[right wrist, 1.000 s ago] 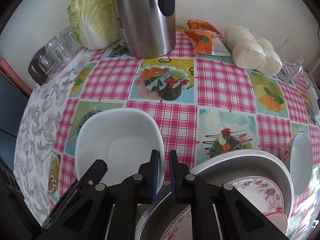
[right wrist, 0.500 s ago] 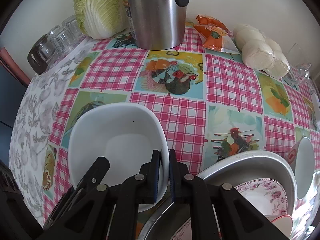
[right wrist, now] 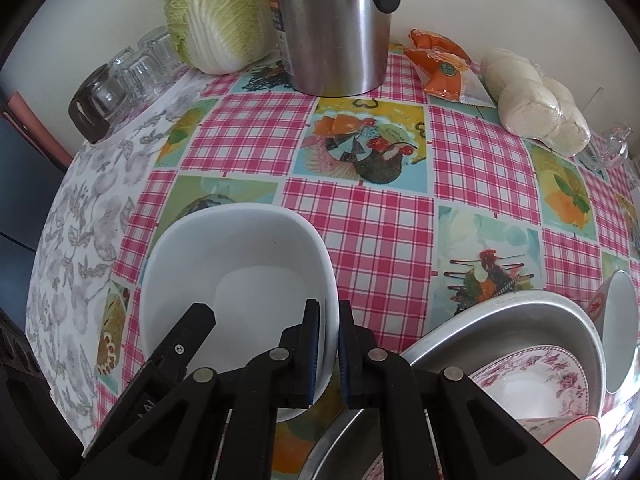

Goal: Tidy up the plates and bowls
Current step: 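Close both grippers on the white square bowl's rim, then lift the white square bowl with both grippers and carry it over the steel basin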

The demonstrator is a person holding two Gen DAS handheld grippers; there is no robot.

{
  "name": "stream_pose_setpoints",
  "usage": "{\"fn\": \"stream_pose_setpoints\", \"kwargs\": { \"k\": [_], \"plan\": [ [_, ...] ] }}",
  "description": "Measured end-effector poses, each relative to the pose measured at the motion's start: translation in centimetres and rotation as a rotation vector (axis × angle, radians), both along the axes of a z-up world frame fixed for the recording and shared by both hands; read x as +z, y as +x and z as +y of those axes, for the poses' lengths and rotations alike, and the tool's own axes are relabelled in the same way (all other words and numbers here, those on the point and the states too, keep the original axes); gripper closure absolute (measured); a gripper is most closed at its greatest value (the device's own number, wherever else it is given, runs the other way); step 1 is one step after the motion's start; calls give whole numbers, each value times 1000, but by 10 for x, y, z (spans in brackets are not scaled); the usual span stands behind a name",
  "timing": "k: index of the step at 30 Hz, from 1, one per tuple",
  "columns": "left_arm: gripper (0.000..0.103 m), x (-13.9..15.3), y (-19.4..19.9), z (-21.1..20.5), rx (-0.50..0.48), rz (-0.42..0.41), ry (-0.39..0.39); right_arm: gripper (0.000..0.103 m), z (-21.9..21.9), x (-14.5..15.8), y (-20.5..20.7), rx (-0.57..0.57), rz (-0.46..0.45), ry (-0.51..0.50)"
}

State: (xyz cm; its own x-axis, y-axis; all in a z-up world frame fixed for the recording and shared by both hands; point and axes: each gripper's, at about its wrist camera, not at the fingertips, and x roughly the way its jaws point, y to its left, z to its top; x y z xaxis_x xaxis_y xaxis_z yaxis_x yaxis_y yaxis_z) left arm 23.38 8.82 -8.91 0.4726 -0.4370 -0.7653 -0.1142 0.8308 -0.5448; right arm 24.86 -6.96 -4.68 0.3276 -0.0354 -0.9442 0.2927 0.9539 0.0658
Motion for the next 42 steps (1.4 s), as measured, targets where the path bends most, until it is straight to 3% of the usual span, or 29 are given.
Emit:
{"fn": "stream_pose_setpoints", "kwargs": {
  "k": [14,27,42],
  "plan": [
    [79,45,-19,11,8,-90,24,93,10,31,-17,6,-64,45],
    [79,101,-51,9,-2,-218,52,93,9,80,-55,20,-176,94],
    [79,143,-89,-14,-69,-316,94,93,-8,123,-109,-10,-313,135]
  ]
}}
